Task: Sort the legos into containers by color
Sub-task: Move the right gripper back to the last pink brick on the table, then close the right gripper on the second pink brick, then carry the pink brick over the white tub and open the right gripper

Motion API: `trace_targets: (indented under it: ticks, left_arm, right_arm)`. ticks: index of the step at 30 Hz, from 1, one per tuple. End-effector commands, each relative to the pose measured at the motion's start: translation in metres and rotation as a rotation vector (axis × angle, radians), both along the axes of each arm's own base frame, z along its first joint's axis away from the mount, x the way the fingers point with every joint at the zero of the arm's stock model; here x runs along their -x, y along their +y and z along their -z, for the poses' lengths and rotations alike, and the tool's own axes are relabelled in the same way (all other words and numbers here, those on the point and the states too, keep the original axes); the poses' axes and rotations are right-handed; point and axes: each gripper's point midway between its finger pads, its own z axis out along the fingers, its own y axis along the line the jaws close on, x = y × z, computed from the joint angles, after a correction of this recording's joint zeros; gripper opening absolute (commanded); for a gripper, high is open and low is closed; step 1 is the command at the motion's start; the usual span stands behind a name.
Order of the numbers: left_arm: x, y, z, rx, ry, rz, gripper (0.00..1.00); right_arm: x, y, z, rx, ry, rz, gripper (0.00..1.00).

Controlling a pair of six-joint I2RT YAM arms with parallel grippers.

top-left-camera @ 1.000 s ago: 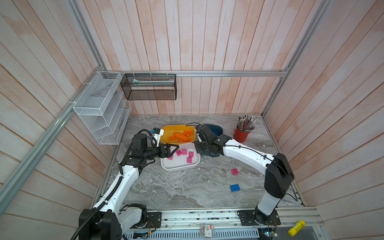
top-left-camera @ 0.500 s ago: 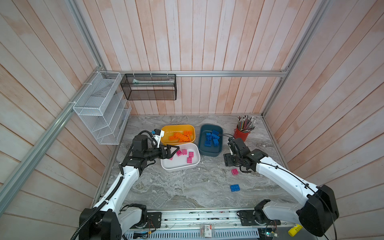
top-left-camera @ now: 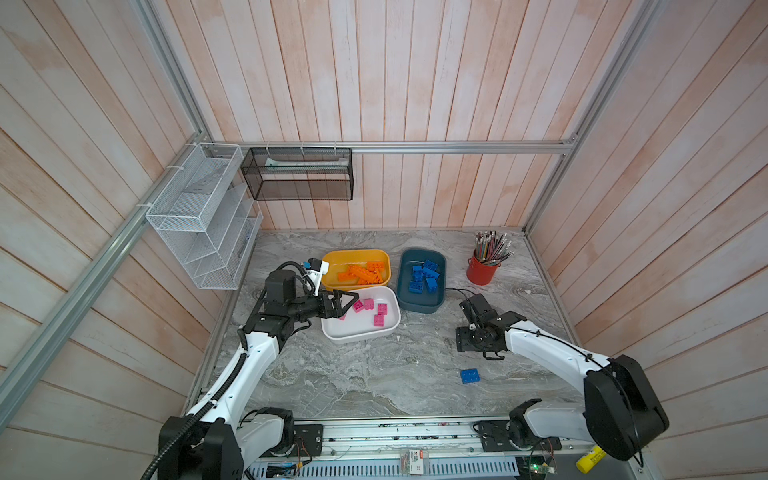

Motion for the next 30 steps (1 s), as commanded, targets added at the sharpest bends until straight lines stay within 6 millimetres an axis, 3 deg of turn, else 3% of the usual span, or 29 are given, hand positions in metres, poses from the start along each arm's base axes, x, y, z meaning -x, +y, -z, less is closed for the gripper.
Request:
trace_targets:
  ticks: [1, 8, 13, 16, 21, 25, 30]
  left_arm:
    - [0.002, -0.002, 0.005, -0.009, -0.003, 0.021, 1.0]
    - [0.003, -0.002, 0.007, -0.014, 0.0, 0.017, 1.0]
    - [0.002, -0.001, 0.008, -0.016, 0.002, 0.016, 1.0]
    - [0.002, -0.002, 0.008, -0.017, 0.004, 0.019, 1.0]
    - [0.001, -0.002, 0.007, -0.015, 0.003, 0.021, 1.0]
    - [0.0, -0.001, 0.003, -0.019, -0.005, 0.016, 1.0]
    - [0.003, 0.003, -0.003, -0.031, -0.019, -0.003, 1.0]
  right_arm:
    - [-0.006, 0.004, 0.006, -0.024, -0.013, 0.022, 0.74]
    - [-0.017, 0.009, 0.016, -0.005, 0.001, -0.011, 0.65]
    - [-0.014, 0.006, 0.02, 0.011, 0.024, 0.0, 0.48]
    - [-0.013, 0.006, 0.015, 0.008, 0.022, 0.009, 0.34]
    - [-0.023, 0.013, -0.014, -0.033, -0.037, 0.01, 0.3]
    - [-0.045, 0.053, -0.053, -0.18, -0.114, -0.061, 0.26]
    - [-0.07, 0.149, -0.102, -0.366, -0.213, -0.257, 0.26]
